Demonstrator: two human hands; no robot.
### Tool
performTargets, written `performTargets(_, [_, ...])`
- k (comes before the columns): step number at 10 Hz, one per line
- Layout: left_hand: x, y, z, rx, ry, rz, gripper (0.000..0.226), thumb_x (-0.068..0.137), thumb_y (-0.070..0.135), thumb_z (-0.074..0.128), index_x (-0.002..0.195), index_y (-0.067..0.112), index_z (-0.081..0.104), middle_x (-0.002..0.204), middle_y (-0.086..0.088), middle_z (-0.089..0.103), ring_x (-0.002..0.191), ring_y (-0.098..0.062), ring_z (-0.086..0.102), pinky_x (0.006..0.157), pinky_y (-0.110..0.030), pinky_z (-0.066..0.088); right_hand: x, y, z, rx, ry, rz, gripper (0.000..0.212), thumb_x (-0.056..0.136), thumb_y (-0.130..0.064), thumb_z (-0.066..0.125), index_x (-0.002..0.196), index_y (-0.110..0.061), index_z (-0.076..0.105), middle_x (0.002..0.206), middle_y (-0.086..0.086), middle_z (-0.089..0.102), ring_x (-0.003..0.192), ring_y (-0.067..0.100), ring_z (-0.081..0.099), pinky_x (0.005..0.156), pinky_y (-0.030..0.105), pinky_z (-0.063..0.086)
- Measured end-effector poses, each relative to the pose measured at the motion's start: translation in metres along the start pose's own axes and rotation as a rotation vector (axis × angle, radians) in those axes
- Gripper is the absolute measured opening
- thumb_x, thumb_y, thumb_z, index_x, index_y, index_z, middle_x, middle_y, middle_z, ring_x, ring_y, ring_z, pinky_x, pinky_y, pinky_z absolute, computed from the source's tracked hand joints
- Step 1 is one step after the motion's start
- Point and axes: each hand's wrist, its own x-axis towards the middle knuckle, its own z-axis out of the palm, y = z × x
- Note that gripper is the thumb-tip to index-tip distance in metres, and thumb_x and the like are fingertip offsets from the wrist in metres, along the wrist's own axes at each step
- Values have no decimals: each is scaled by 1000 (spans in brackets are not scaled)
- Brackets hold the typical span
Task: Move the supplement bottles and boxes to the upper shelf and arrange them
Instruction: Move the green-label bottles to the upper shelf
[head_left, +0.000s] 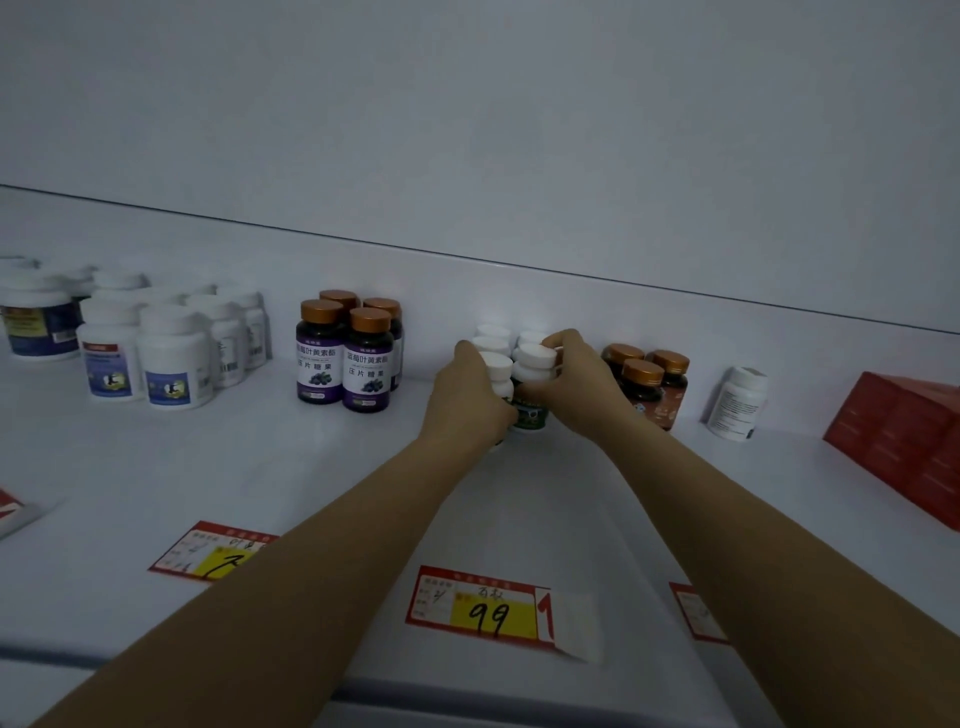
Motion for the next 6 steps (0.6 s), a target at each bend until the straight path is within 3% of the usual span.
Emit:
performTargets(1, [0, 1, 1, 15, -27, -27, 37, 81, 4, 64, 102, 13, 35, 84, 2, 44, 83, -13, 45, 49, -15, 28, 1, 1, 0, -51, -4, -1, 48, 76, -18, 74, 114, -6, 47, 114, 17, 55, 101, 30, 56, 79, 35, 49])
performTargets(2, [1, 6, 1, 25, -35, -71, 45, 82, 3, 62, 121, 4, 39, 102, -7, 50, 89, -15, 44, 64, -21, 37, -1, -2, -1, -86, -21, 3, 52, 77, -17, 73, 120, -7, 47, 119, 17, 49, 101, 30, 56, 78, 32, 48])
performTargets(3, [1, 6, -2, 70, -41, -75, 55, 80, 2, 62, 129, -2, 36, 120, -19, 54, 89, -18, 45, 75, -24, 37, -7, -8, -4, -129, -64, 18, 70, 75, -22, 75, 134, -10, 40, 124, 16, 48, 105, 30, 55, 80, 33, 49])
performTargets(4, [-2, 9, -4, 152, -92, -125, 59, 82, 3, 61, 132, 1, 32, 113, -17, 54, 89, -20, 48, 74, -25, 37, -16, -15, -13, -224, -77, 14, 75, 77, -27, 73, 139, -11, 34, 128, 18, 48, 111, 33, 52, 80, 31, 43])
performTargets(5, [0, 20, -9, -9, -65, -182, 31, 95, 32, 47, 115, 8, 48, 99, -13, 57, 82, -23, 55, 69, -24, 42, -30, -23, -29, -307, -119, 14, 70, 84, -24, 67, 142, -12, 30, 136, 16, 42, 121, 31, 45, 90, 31, 40])
performTargets(6, [3, 14, -13, 147, -123, -185, 56, 97, 47, 34, 145, 18, 26, 137, -9, 45, 118, -27, 49, 97, -31, 39, -43, -30, -44, -410, -153, -3, 65, 86, -26, 65, 141, -10, 34, 137, 15, 46, 121, 28, 47, 95, 32, 41])
